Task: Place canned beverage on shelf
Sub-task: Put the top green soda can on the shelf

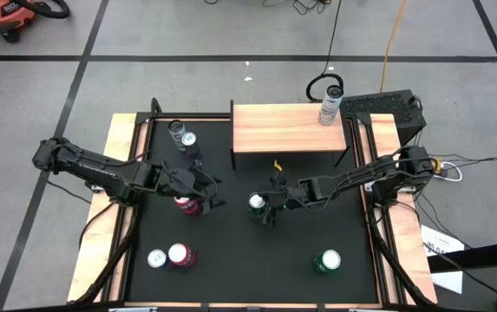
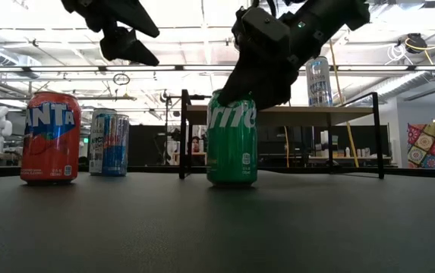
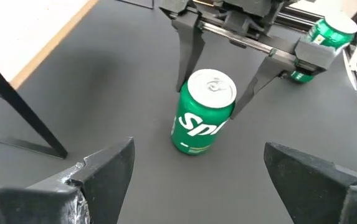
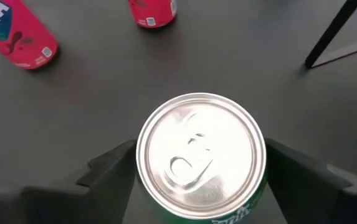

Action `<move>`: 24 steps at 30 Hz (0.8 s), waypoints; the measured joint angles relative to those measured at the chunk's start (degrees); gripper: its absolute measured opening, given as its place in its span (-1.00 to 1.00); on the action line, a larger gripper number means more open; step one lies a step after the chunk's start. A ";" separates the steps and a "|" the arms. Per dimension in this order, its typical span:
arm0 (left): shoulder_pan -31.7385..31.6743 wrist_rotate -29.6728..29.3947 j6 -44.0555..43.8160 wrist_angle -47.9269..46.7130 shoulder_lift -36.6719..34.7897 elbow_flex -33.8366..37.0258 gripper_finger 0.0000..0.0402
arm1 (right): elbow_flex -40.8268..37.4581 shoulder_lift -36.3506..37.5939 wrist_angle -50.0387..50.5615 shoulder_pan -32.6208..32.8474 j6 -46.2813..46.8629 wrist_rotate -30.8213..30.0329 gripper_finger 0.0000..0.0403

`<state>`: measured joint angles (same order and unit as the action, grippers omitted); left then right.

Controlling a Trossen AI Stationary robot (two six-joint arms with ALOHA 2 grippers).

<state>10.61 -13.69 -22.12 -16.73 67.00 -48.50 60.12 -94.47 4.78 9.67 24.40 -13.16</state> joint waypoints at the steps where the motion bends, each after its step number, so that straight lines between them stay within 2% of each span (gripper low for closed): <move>1: -0.19 0.00 -0.01 0.02 0.00 0.00 0.77 | 0.00 0.32 0.39 -0.02 -0.04 0.15 0.46; 4: -0.69 -0.02 0.01 1.16 0.00 -0.01 0.77 | 1.16 2.13 1.75 -0.32 -1.17 3.26 0.37; 7: -1.33 0.26 0.69 3.82 0.00 -0.01 0.77 | 3.55 5.01 2.72 -1.11 -1.78 6.75 0.37; 12: -2.89 8.94 4.78 12.27 1.55 -0.03 0.77 | 8.96 7.84 11.38 -2.85 -4.70 11.50 0.38; 16: -4.45 13.90 5.98 18.24 4.07 -0.10 0.77 | 15.87 8.94 18.74 -4.34 -8.55 12.21 0.38; 20: -6.18 17.09 5.90 22.48 6.93 -0.08 0.77 | 20.09 8.69 21.58 -5.30 -10.95 16.33 0.39; 24: -7.23 21.60 4.72 28.35 9.48 -0.08 0.78 | 21.97 8.75 21.58 -5.62 -11.93 17.98 0.39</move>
<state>3.38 7.91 -17.40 11.62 76.48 -48.58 82.08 -85.72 26.36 4.05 12.47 4.82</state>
